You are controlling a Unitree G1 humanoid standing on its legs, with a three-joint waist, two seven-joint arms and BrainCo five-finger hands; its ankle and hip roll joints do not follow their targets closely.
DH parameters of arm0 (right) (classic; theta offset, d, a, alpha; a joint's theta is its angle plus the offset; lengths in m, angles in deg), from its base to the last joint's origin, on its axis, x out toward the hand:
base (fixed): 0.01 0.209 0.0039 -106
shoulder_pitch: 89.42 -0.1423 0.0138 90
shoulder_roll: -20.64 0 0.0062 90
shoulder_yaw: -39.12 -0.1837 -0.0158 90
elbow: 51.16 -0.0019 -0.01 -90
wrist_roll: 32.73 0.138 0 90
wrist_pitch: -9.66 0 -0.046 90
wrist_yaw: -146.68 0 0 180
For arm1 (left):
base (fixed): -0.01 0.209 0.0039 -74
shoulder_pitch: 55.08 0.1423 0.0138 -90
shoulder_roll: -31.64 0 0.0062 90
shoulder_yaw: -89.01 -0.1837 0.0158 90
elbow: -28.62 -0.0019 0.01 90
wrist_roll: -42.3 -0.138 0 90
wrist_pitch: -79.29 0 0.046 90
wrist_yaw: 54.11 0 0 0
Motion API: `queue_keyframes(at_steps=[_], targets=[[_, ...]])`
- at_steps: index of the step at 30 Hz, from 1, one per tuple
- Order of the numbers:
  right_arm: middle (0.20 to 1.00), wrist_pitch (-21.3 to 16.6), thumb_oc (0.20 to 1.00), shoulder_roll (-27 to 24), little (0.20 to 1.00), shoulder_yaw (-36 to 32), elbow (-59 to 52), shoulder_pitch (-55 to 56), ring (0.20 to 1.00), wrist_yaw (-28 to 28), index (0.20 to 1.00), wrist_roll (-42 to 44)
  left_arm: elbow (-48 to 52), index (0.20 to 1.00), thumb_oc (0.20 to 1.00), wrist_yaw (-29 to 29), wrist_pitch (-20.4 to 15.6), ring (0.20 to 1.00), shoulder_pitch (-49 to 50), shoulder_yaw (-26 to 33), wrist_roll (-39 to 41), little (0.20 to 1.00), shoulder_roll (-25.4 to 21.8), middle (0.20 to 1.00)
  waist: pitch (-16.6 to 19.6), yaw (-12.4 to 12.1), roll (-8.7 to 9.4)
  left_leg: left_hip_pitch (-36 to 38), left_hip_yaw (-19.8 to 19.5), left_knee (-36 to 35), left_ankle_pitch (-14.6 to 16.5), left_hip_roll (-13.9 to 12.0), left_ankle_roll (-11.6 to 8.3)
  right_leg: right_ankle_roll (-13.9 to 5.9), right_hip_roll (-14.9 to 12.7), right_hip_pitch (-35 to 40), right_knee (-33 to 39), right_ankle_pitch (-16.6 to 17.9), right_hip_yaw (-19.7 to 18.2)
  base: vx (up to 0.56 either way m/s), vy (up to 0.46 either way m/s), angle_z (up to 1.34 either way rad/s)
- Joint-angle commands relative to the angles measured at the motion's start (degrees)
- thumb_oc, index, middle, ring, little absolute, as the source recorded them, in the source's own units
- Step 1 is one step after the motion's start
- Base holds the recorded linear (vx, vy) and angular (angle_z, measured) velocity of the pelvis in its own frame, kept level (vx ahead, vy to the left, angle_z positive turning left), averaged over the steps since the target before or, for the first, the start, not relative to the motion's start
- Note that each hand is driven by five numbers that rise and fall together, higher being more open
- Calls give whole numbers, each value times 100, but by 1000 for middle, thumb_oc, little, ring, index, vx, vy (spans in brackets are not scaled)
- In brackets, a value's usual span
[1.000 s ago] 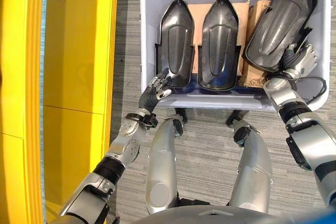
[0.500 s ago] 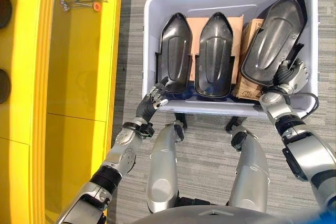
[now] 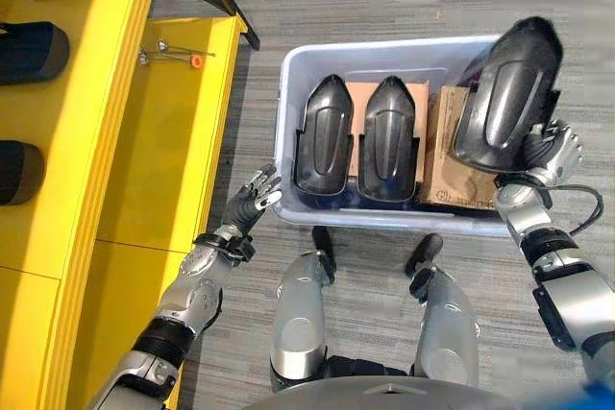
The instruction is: Move parts from the plastic box to the shelf.
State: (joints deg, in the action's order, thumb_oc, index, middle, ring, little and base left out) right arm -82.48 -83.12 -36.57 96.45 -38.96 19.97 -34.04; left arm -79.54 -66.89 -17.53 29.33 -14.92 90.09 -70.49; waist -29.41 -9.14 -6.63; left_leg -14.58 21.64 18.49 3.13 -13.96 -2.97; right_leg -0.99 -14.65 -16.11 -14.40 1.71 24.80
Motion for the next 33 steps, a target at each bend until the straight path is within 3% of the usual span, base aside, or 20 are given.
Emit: queue_keyframes(at_steps=[1,7,9,13,16,17,20,24,29,31,33], targets=[[200,-171,200,-196,200,36,-114,14,200,-144,200,39,60,1000,1000,-222,-159,1000,206,-155,-165,1000,-227,1000,525,-160,25,31,-399,-770,-567,-32,-216,-657,-358,192,-811,-806,-89,164,0,8],[200,-333,200,-72,200,296,-152,61,200,-939,200,55,28,1000,1000,-374,-32,1000,373,-76,-289,1000,-239,1000,819,-258,101,351,-489,-847,-531,80,-173,-626,-199,720,-459,-810,-9,105,16,6],[200,-820,200,1,200,499,-474,180,200,-1591,200,159,47,1000,1000,-470,36,1000,505,-12,-433,1000,-211,1000,982,-285,173,536,-526,-890,-497,127,-156,-608,-100,980,-266,-817,-14,130,48,4],[200,-1181,200,58,200,523,-1348,625,200,-2496,200,715,284,1000,1000,-442,157,1000,779,168,-638,1000,-159,1000,1157,-249,258,748,-534,-945,-448,188,-125,-591,-3,1223,-80,-830,-68,73,78,2],[200,-1115,200,193,200,344,-2298,1352,200,-3071,200,982,559,1000,1000,-474,246,1000,1149,492,-787,1000,-28,1000,1391,-195,324,917,-526,-945,-397,246,-71,-571,29,1426,73,-805,-130,74,183,7],[200,-1052,200,254,200,333,-2508,1533,200,-3222,200,1150,630,1000,1000,-663,279,1000,1223,547,-506,1000,35,1000,1464,-186,342,965,-514,-944,-375,262,-49,-570,21,1479,116,-786,-138,92,284,7],[200,-940,200,684,200,397,-3016,2000,200,-3451,200,1199,843,1000,1000,-627,279,1000,1226,485,-920,1000,140,1000,1665,-163,400,1188,-385,-1088,-306,422,102,-676,-77,1640,267,-646,-153,6,330,9],[200,-804,200,774,200,404,-3232,2173,200,-3475,200,1221,899,1000,1000,-663,381,1000,1196,417,-865,1000,126,1000,1703,-152,403,1242,-295,-1155,-268,553,210,-768,-183,1645,297,-538,-153,-58,202,9],[200,-612,200,853,200,408,-3368,2155,200,-3597,200,1368,1051,1000,1000,-582,512,1000,1207,427,-844,1000,118,1000,1650,-220,380,1340,-52,-1206,-235,626,287,-787,-256,1613,142,-522,137,-77,100,6],[200,-600,200,868,200,462,-3480,2166,200,-3615,200,1363,1007,1000,1000,-507,552,1000,1219,430,-972,1000,116,1000,1615,-172,353,1324,-42,-1209,-250,681,306,-703,-2,1569,12,-691,-3,-55,21,-1],[200,-730,200,809,200,453,-3666,2374,200,-3633,200,1390,983,1000,1000,-437,493,1000,1236,381,-944,1000,39,1000,1549,-43,450,1175,-191,-1177,-266,786,228,-497,571,1678,217,-806,-393,-27,-79,9]])
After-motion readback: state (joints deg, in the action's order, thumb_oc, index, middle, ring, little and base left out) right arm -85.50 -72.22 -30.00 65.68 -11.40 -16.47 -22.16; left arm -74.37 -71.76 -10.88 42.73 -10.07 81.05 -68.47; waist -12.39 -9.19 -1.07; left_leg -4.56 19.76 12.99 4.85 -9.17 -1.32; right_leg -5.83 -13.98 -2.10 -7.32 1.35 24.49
